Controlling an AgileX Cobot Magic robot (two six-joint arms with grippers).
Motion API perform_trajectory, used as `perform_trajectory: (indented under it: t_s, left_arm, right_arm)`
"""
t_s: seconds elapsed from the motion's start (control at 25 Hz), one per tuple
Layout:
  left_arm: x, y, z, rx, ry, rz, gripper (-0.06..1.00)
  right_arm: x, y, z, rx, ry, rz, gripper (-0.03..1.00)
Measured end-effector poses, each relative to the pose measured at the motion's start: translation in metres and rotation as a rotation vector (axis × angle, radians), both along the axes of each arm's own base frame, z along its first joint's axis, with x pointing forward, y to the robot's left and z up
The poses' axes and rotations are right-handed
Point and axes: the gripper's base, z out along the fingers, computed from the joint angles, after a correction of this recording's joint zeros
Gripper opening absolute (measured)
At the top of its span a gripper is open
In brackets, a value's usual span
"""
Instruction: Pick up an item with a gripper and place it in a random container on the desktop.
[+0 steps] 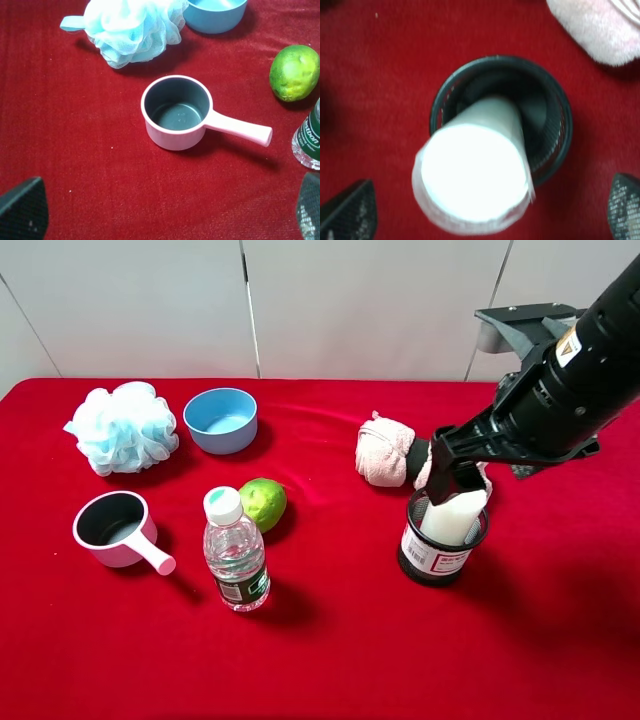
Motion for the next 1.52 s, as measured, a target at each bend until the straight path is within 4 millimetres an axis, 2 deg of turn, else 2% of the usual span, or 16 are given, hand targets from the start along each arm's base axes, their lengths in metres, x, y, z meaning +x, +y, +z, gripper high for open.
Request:
perform_trajectory:
  t_s: [0.36, 0.84, 1.52]
  left_arm:
    - [0.000, 0.000, 0.000, 0.000, 0.000, 0.000, 0.99]
    - [0.000, 0.000, 0.000, 0.000, 0.000, 0.000, 0.99]
    - [0.000, 0.000, 0.000, 0.000, 0.000, 0.000, 0.99]
  right_arm:
    - [-0.015, -0.009, 0.018, -0.030, 0.040, 0.006, 0.69]
    - [-0.055, -0.038, 0.058, -0.020, -0.031, -0.019, 0.69]
    - [-0.117, -0.072, 0.106, 0.193, -0.253, -0.031, 0.69]
